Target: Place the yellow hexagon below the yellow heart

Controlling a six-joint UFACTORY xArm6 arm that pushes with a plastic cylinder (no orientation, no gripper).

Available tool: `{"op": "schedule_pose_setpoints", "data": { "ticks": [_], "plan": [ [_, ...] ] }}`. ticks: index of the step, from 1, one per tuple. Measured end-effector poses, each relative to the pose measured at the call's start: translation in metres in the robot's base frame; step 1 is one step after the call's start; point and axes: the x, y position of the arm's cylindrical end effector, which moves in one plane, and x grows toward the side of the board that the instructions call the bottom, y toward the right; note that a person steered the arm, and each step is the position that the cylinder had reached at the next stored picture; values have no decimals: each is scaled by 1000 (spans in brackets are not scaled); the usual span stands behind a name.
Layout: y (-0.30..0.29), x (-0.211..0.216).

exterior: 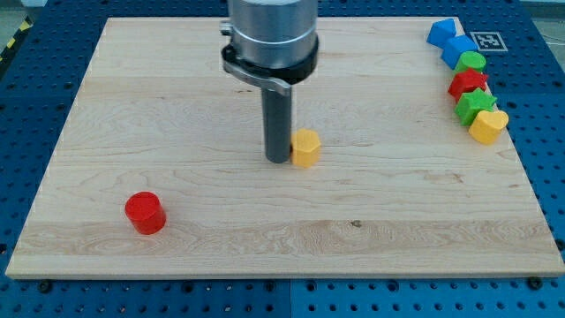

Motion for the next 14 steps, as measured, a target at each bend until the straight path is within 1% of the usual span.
{"op": "schedule_pose_setpoints", "data": {
  "ticks": [2,4,6,7,9,11,13,14],
  "plan": [
    [19,-8],
    [51,-13],
    [71,-33],
    [95,-33],
    [102,-33],
    [137,-23],
    [115,-20],
    [115,3]
  ]
}}
